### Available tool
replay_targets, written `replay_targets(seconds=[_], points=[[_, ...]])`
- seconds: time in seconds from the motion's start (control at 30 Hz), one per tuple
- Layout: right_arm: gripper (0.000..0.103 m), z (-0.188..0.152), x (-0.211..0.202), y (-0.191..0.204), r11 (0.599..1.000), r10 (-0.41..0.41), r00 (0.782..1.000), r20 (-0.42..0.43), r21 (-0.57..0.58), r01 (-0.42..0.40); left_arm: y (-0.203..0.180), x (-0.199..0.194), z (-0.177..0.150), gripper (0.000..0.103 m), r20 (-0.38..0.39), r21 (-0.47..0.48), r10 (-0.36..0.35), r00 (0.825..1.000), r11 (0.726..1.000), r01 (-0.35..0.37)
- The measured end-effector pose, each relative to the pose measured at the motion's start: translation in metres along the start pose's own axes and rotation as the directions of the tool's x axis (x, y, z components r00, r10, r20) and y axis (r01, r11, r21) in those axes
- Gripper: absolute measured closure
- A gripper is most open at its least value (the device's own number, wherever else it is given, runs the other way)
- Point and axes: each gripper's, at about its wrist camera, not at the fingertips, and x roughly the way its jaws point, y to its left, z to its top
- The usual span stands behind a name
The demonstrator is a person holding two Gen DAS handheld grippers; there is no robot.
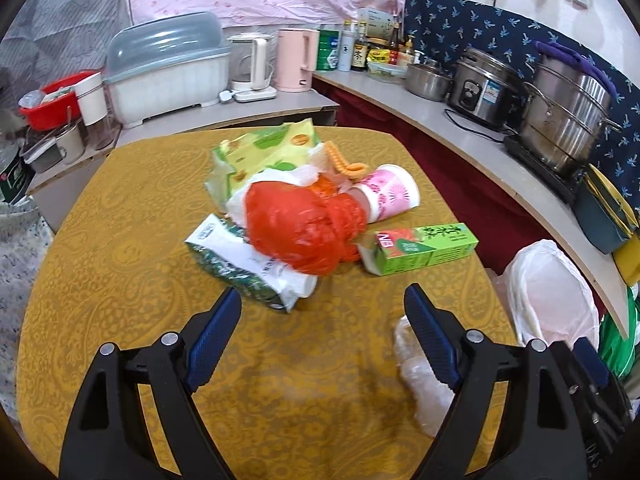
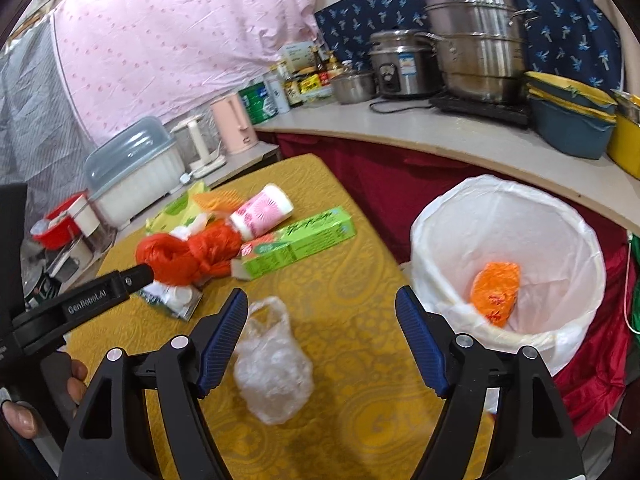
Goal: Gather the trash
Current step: 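Return the right tool to the table and grasp the clear plastic bag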
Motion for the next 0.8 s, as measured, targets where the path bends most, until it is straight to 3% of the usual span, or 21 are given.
replay_targets(seconds=[0.37, 0.8], points=[[0.03, -0.036, 0.044, 0.039, 0.998, 0.021, 0.99, -0.137, -0.061, -0.03, 0.035, 0.002, -0.01, 0.024, -0.008, -0.017, 0.05, 0.999, 0.999, -0.05], [0.03, -0.051, 0.084, 0.038, 0.998, -0.025, 0.978, -0.207, -0.059, 0.013, 0.051, 0.019, -0.01, 0.024, -0.039, -0.044, 0.044, 0.998, 0.998, -0.046]])
